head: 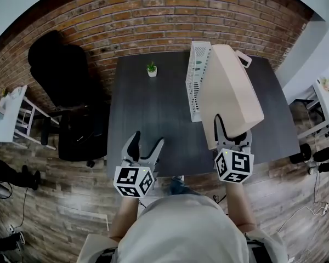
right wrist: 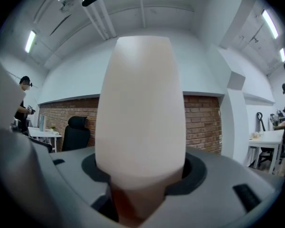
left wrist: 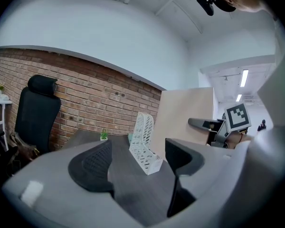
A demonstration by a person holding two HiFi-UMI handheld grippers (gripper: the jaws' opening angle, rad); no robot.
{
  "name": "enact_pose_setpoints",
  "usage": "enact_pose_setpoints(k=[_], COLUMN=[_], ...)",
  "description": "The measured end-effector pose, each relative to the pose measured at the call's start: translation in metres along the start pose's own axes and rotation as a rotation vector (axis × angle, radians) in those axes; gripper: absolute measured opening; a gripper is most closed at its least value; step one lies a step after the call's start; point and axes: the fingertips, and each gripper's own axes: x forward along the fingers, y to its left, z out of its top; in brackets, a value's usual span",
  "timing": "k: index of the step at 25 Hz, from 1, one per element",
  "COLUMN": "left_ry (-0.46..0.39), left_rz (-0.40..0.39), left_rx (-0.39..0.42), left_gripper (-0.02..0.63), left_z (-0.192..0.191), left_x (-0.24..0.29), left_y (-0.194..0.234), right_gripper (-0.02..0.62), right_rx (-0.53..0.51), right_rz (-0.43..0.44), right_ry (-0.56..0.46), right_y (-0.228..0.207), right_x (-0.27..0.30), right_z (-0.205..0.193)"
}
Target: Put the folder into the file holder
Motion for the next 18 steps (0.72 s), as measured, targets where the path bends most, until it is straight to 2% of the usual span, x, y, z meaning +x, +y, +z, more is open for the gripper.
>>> enact_pose_setpoints(k=[18], left_ry=[0.008], left_rz=[0.009], left_rx=[0.004], left_gripper=[0.342], left_z=[0.009], left_x=[0.057], left_y=[0.025], right_gripper=[0.279], right_rx=[-0.005], right_rz=[-0.001], right_ry=[0.003], right_y=[-0.003], right_x=[0.095], right_z=[0.003])
